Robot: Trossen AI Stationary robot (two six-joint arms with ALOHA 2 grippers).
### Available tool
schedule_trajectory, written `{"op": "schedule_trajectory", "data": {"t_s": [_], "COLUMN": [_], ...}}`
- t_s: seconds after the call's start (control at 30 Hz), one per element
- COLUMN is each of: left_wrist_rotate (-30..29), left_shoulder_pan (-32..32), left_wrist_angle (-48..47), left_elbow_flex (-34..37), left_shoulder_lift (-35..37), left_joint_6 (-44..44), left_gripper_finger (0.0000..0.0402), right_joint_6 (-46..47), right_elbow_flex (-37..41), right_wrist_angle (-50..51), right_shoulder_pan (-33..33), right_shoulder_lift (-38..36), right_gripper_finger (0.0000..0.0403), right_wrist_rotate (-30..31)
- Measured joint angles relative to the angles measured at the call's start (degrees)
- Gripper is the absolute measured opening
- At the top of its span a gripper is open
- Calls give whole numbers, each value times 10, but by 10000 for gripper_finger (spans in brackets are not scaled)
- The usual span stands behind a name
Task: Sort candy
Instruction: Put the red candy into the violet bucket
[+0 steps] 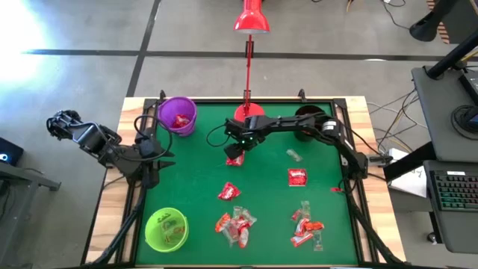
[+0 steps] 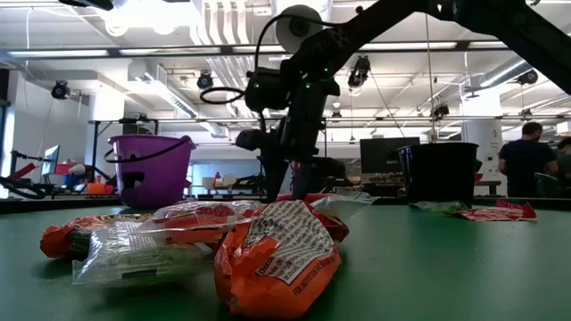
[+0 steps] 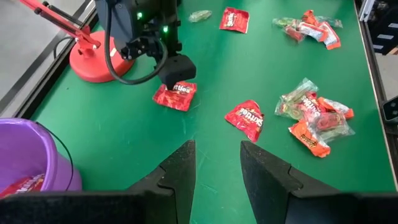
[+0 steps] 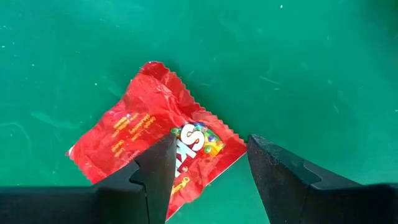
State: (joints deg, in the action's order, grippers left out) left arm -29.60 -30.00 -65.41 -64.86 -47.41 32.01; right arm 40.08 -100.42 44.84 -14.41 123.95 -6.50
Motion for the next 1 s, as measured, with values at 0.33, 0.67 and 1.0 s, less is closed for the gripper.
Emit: {"op": "schedule_trajectory", "data": {"t_s": [0.33, 0.67, 1.0], "left_wrist_rotate": [1, 1, -2], "left_shoulder_pan": [0, 0, 0], "left_wrist_angle": [-22, -30, -30], "left_elbow_flex": [0, 1, 1], "left_shoulder_lift": [0, 1, 5], "left_joint_6": [0, -11, -31], "left_gripper_finger": [109, 109, 109], "right_joint_6": [-5, 10, 26], "right_elbow_flex": [0, 1, 1], "right_wrist_angle": [40, 73, 49], "right_shoulder_pan": [-14, -5, 19], "right_shoulder_lift": [-3, -27, -29], "right_gripper_finger": [189, 189, 189], "right_wrist_rotate": [6, 11, 11]}}
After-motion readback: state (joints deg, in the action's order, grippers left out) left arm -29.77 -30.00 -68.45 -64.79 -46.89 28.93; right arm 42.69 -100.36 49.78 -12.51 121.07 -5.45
